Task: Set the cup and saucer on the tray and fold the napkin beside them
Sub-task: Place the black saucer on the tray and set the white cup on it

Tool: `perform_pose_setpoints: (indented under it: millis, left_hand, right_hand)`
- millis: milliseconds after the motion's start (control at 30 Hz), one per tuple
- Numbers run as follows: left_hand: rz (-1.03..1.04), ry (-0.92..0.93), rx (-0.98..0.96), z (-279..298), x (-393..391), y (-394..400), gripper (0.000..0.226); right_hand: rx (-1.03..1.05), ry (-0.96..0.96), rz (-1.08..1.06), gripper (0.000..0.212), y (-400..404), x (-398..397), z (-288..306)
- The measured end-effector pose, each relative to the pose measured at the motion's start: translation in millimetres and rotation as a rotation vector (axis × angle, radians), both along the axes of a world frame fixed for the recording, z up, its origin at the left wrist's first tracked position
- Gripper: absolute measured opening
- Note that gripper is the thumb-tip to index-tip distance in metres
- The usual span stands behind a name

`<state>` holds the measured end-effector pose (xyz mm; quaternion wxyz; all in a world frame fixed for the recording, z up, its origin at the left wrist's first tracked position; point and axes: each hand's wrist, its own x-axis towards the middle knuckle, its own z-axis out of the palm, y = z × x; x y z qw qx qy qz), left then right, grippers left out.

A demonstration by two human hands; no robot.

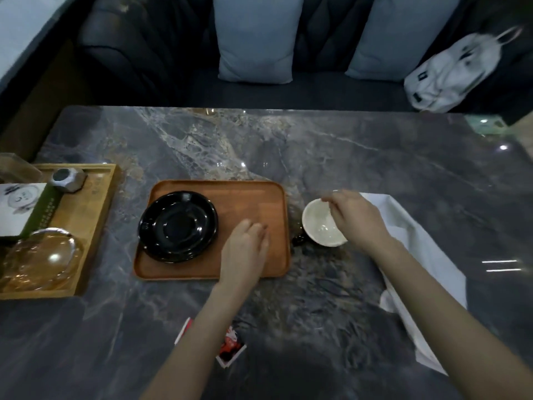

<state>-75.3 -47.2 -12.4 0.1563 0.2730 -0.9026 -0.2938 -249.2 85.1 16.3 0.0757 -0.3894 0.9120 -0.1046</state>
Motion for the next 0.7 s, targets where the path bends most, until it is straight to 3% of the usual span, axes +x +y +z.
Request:
perform_pose_setpoints:
  millis: [133, 300, 467, 700]
  left_hand:
    - [-0.201, -0.069, 0.115, -10.6, -24.6, 32.6, 0.047]
    - [-0.236, -0.237, 0.153, -25.6, -44.7, 48.0, 0.057]
    - [-0.231, -0.284, 0.117, -38.9, -47.7, 44.7, 0.048]
    - [-0.251, -0.336, 0.043, -26.3, -52.2, 35.7, 0.025]
  right_hand:
    - [0.028, -0.002, -0.048, 0.044, 37.2, -11.2, -14.1]
    - [0.015, -0.384, -0.139, 0.061, 53.0, -9.7, -29.0]
    - [-0.096, -0.642, -0.252, 0.054, 50.4, -11.7, -38.7]
    - [-0.209, -0.668, -0.298, 0.045, 43.3, -13.6, -31.5]
